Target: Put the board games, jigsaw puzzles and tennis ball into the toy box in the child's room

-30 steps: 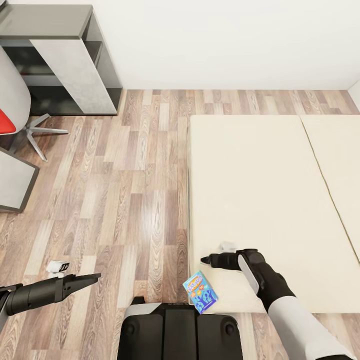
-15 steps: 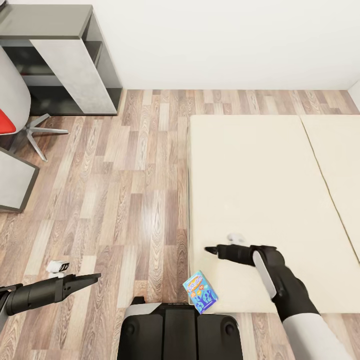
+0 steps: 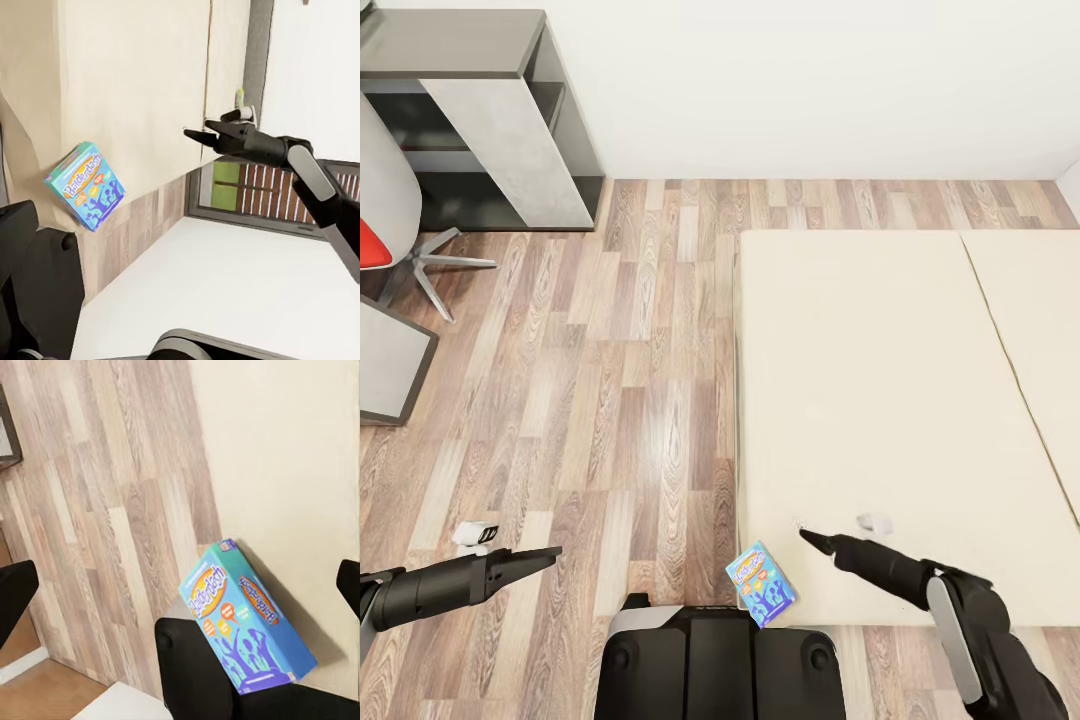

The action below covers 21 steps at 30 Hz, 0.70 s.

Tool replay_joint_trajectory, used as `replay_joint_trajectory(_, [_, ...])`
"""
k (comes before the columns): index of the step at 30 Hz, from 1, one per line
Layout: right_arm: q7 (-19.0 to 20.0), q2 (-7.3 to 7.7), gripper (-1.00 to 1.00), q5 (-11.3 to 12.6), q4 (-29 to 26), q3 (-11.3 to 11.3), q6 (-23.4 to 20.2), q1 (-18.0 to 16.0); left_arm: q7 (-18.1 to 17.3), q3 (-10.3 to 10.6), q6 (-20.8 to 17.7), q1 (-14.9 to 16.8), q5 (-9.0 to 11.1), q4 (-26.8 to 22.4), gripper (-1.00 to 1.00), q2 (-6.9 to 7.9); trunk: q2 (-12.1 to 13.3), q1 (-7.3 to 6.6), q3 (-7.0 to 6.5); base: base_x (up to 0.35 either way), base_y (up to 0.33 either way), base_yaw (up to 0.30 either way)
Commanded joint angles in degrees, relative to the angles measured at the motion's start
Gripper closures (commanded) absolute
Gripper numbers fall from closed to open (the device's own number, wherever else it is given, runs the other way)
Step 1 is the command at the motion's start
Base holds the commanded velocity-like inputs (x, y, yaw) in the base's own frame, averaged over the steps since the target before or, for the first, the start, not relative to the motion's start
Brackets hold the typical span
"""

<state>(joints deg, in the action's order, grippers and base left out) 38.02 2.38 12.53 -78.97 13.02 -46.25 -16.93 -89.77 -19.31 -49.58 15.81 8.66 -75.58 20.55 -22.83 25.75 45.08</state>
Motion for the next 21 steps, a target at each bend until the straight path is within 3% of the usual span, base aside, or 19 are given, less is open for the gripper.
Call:
replay_joint_trajectory(1, [1.22, -0.14, -1.00, 0.13, -0.36, 1.17, 1.39, 1.58, -0.23, -0.01, -0.61, 0.02, -0.04, -0.01, -1.00, 0.01, -0.08, 0.04, 0.04, 0.000, 0.000, 0.000])
replay_joint_trajectory(6, [2.40, -0.30, -1.00, 0.17, -0.64, 2.44, 5.61, 4.04, -0.23, -0.02, -0.55, 0.00, -0.04, 0.03, -1.00, 0.09, -0.08, 0.04, -0.17, 0.000, 0.000, 0.000])
replay_joint_trajectory(21, [3.22, -0.35, -1.00, -0.03, -0.60, 3.04, 8.95, 5.35, -0.23, 0.05, -0.44, -0.07, -0.31, 0.11, -1.00, 0.71, -0.08, 0.04, -1.26, 0.000, 0.000, 0.000])
